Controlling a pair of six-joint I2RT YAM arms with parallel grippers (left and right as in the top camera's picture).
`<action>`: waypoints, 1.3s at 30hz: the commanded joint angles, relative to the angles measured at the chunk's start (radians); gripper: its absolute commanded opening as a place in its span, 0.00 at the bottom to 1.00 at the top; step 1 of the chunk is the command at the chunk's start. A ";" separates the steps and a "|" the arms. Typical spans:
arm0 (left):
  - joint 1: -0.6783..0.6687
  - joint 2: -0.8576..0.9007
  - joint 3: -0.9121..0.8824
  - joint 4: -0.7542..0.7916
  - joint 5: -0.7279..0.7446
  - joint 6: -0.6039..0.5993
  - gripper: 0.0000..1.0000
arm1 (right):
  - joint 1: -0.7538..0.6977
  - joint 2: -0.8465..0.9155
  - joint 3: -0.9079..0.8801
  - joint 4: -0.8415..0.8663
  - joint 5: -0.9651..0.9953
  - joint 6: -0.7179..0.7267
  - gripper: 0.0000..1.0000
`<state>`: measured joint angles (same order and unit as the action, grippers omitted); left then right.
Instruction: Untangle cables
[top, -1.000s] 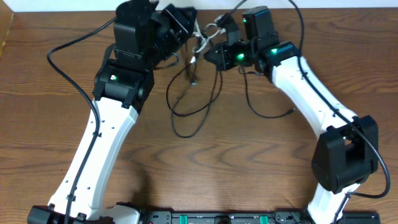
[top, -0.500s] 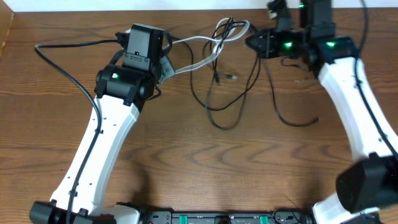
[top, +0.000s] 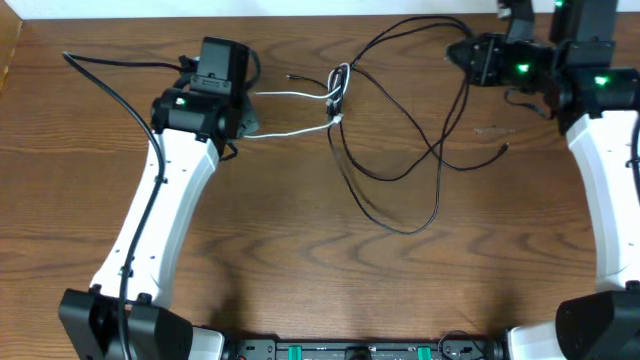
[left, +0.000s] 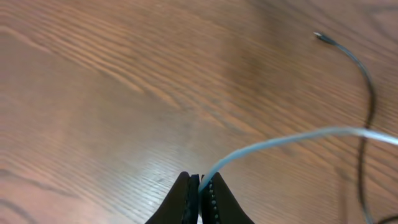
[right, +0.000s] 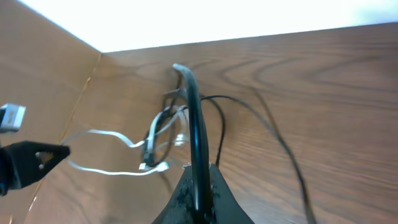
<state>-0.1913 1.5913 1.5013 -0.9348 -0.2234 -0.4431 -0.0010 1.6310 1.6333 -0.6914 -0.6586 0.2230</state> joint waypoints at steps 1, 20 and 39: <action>0.061 0.010 0.006 -0.007 -0.033 0.025 0.08 | -0.071 -0.053 0.051 0.002 -0.005 0.002 0.01; 0.247 0.010 0.006 0.030 -0.089 0.058 0.08 | -0.246 -0.041 0.134 -0.171 0.185 -0.016 0.01; 0.493 0.010 0.006 0.177 -0.118 0.155 0.07 | -0.283 0.050 0.134 -0.250 0.271 -0.029 0.01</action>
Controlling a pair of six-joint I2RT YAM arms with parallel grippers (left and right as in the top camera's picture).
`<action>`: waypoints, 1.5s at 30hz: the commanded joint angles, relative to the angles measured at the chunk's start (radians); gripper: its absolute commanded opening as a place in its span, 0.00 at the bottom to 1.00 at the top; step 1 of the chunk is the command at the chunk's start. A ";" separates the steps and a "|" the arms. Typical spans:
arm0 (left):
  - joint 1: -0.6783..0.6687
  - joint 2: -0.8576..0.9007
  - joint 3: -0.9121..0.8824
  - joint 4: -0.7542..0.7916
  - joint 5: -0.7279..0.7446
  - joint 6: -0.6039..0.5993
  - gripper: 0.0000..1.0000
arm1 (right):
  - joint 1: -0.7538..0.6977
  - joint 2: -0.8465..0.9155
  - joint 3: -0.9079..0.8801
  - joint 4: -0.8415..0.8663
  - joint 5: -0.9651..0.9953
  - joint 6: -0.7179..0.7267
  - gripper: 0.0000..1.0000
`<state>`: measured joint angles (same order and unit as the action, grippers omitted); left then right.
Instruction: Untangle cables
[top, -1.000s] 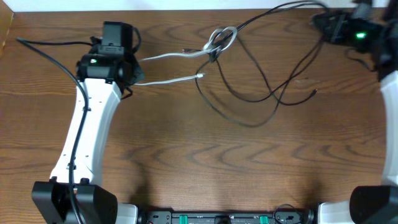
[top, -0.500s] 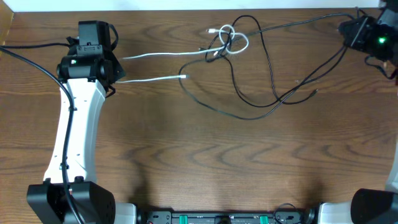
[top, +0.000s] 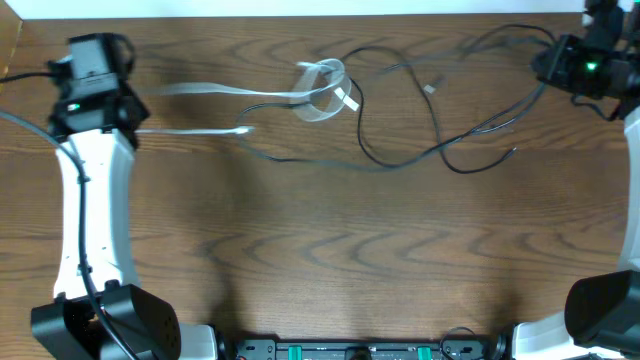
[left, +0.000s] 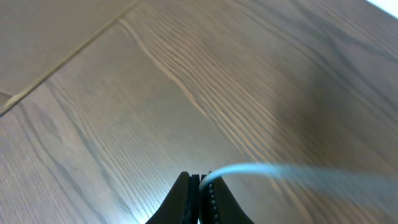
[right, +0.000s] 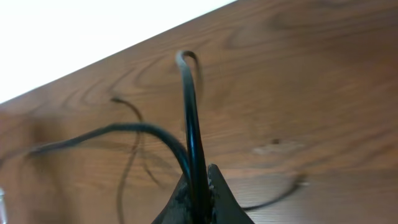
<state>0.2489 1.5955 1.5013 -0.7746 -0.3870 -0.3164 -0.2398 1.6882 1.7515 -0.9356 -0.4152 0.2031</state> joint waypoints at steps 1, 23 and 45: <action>0.062 0.006 0.006 0.025 0.070 0.043 0.08 | -0.050 -0.006 0.015 -0.007 0.011 -0.010 0.01; -0.130 -0.150 0.024 0.213 0.416 0.140 0.08 | 0.269 0.098 0.015 0.097 -0.032 -0.037 0.01; -0.233 -0.472 0.023 0.457 0.782 -0.114 0.08 | 0.394 0.206 0.016 0.162 -0.182 -0.124 0.86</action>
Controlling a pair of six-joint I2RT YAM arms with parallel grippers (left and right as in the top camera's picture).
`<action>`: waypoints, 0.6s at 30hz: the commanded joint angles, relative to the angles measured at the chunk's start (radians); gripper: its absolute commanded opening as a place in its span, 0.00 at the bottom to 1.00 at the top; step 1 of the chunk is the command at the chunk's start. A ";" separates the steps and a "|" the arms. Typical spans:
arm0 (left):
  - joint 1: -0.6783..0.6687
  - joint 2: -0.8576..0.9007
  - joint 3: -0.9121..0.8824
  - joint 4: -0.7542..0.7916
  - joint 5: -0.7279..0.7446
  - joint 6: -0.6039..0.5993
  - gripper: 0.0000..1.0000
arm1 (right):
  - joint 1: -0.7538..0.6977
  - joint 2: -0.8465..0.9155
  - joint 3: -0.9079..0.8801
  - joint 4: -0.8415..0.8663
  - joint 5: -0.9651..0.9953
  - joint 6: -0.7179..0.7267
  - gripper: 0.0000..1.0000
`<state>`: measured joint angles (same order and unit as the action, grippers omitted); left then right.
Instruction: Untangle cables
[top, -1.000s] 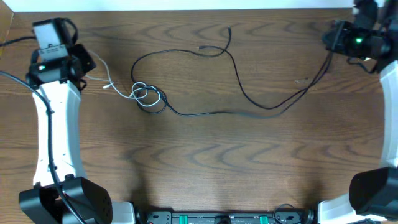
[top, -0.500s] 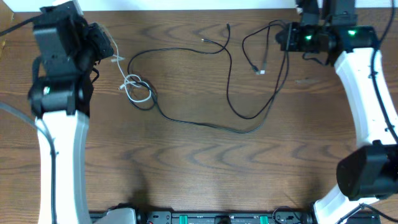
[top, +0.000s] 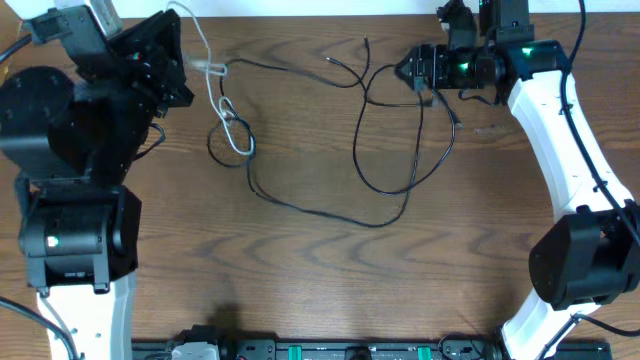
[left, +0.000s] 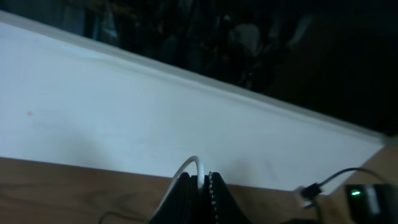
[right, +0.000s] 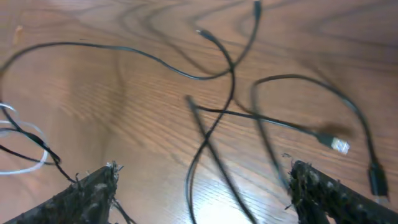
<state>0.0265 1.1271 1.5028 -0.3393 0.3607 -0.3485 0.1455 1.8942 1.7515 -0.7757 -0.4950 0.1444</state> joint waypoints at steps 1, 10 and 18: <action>-0.013 -0.002 0.022 0.034 0.050 -0.093 0.07 | 0.013 0.000 0.016 0.004 -0.121 -0.080 0.86; -0.013 0.002 0.022 0.125 0.158 -0.204 0.07 | 0.155 0.002 0.016 0.089 -0.155 -0.096 0.87; -0.013 0.003 0.022 0.187 0.171 -0.274 0.07 | 0.292 0.003 0.016 0.183 -0.156 -0.094 0.87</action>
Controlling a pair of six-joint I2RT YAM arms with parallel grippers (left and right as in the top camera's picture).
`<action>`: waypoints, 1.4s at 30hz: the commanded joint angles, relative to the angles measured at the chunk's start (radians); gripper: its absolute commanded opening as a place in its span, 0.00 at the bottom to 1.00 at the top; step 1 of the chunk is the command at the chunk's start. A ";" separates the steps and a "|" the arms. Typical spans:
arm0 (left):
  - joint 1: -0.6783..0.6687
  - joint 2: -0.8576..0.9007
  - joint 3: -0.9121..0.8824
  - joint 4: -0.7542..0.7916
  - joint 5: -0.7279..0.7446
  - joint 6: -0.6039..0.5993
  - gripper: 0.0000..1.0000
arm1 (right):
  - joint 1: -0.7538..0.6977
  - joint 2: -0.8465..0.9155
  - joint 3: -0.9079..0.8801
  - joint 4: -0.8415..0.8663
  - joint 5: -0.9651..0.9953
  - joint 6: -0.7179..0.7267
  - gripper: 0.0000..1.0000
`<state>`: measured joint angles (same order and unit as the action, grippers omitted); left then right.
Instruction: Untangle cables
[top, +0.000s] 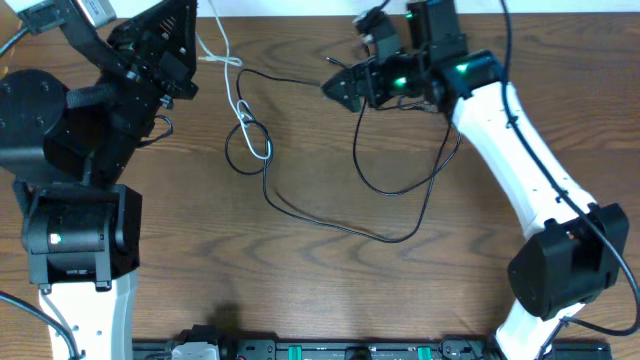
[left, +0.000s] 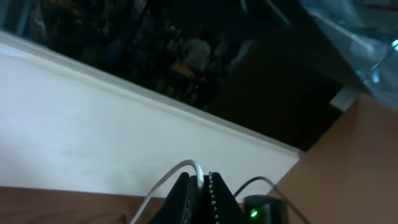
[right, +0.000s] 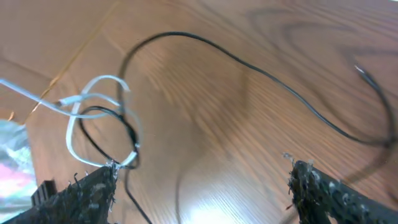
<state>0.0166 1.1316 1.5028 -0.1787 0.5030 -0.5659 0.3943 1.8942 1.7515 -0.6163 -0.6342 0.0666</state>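
Observation:
A white cable (top: 238, 100) hangs from my raised left gripper (top: 196, 58) at the back left and ends in a knotted loop (top: 256, 141) on the table. A thin black cable (top: 330, 222) threads through that loop and sprawls across the middle to the right. In the left wrist view my left gripper (left: 200, 180) is shut on the white cable (left: 168, 183) and points at the wall. My right gripper (top: 340, 88) is open, with nothing between its fingers, low over the back middle. The right wrist view shows my right gripper (right: 202, 186) facing the white loop (right: 93, 106) and black cable (right: 261, 74).
The wooden table's back edge (top: 300, 14) meets a white wall just behind both grippers. A loose black cable end (top: 328, 62) lies beside the right gripper. My right forearm (top: 510, 140) crosses above the black cable's right-hand loop.
My right gripper, still open, has moved left from the back right to the back middle, nearer the white loop. The left gripper still holds the white cable; the loop shifted slightly right.
At first my left gripper held the white cable and my right held the black cable, tangled at the middle. Then both stood far apart, cables stretched. Later the left was raised with the white cable and the right had let go; now the right is nearer the loop.

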 joint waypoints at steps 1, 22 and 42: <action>-0.003 -0.002 0.022 0.040 0.029 -0.071 0.07 | 0.062 0.003 0.016 0.039 -0.016 -0.016 0.87; -0.003 -0.002 0.022 0.075 0.029 -0.233 0.07 | 0.292 0.121 0.015 0.502 0.003 0.121 0.75; -0.002 0.170 0.022 -0.227 -0.269 0.038 0.08 | 0.138 -0.039 0.016 0.187 0.112 0.109 0.01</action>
<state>0.0158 1.2686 1.5070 -0.3798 0.3214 -0.6426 0.5896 1.9728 1.7531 -0.3939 -0.5655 0.1864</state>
